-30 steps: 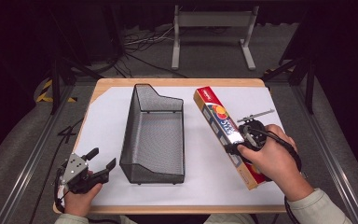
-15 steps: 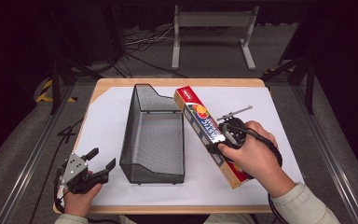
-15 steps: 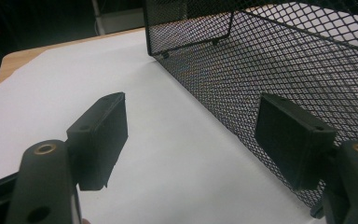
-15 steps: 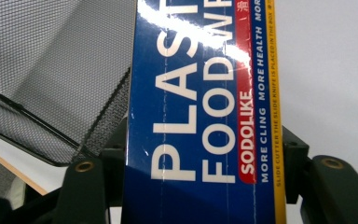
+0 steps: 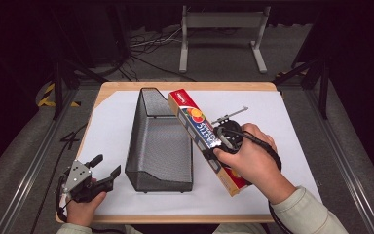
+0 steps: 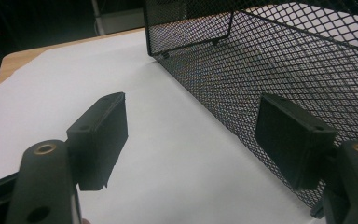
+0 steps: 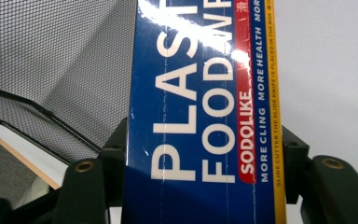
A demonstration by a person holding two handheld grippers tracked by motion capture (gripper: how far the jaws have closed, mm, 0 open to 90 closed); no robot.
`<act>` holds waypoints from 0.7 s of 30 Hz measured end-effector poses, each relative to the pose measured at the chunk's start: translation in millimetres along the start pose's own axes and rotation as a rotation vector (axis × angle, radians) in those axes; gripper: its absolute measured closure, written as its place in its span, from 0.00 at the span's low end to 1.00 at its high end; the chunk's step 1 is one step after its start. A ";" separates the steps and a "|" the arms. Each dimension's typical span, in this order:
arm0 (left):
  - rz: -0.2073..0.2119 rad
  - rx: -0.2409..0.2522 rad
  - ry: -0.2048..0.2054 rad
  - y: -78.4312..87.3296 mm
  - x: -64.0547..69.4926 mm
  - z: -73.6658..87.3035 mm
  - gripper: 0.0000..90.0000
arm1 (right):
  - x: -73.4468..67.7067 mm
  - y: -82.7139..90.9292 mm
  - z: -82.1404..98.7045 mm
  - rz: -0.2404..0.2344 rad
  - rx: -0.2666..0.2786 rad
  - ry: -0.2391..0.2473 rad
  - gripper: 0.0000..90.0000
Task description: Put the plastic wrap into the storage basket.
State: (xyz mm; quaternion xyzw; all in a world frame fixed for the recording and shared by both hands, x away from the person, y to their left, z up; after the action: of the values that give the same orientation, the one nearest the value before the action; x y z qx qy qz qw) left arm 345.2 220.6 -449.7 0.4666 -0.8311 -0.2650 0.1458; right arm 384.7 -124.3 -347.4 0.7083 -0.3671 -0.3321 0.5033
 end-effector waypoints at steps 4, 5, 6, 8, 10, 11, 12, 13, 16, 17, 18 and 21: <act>0.000 0.000 -0.001 0.1 0.1 0.0 0.29 | -7.4 -2.6 -3.9 -0.010 -0.002 0.006 0.45; 0.000 0.000 -0.001 0.1 0.0 0.0 0.29 | -8.9 -3.4 -4.8 -0.011 -0.002 0.009 0.45; -0.001 -0.001 -0.001 0.2 -0.1 0.0 0.29 | -10.5 -4.1 -5.7 -0.014 -0.003 0.009 0.45; 0.001 0.001 -0.001 0.0 0.0 0.0 0.29 | -12.9 -5.4 -7.2 -0.016 -0.004 0.009 0.45; 0.001 0.001 -0.001 0.0 0.0 0.0 0.29 | -15.7 -6.7 -9.0 -0.020 -0.005 0.013 0.45; 0.001 0.001 -0.001 0.0 -0.1 0.0 0.29 | -16.7 -7.0 -9.6 -0.021 -0.006 0.011 0.45; 0.000 0.000 -0.001 0.0 -0.1 0.0 0.29 | -18.4 -7.5 -10.8 -0.028 -0.006 0.013 0.45; 0.001 0.001 -0.001 -0.1 -0.1 0.0 0.29 | -19.8 -7.8 -11.9 -0.034 -0.006 0.010 0.45; 0.001 0.001 0.000 0.0 -0.1 -0.1 0.29 | -22.5 -8.7 -13.9 -0.041 -0.002 0.010 0.45; 0.001 0.001 -0.001 0.0 -0.1 0.0 0.29 | -24.2 -9.4 -15.2 -0.043 -0.002 0.012 0.45; 0.001 0.001 -0.002 -0.1 -0.1 0.0 0.29 | -25.8 -10.3 -16.4 -0.047 -0.001 0.014 0.45; 0.000 -0.002 -0.003 -0.6 -0.1 0.2 0.29 | -31.5 -13.0 -20.6 -0.059 -0.007 0.008 0.45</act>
State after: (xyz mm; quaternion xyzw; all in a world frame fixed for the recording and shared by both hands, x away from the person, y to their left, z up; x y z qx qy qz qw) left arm 345.6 220.5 -450.2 0.4659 -0.8312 -0.2664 0.1452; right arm 388.4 -84.9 -351.0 0.7185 -0.3429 -0.3450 0.4971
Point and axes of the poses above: each handheld gripper's, and its own axes: y roughly backward along the jaws, z roughly out of its underside, x roughly to its right, the point moved 6 cm from there along -y, roughly forward along the jaws, and after that the axes turned 15 degrees about -x, right-handed, at the moved point
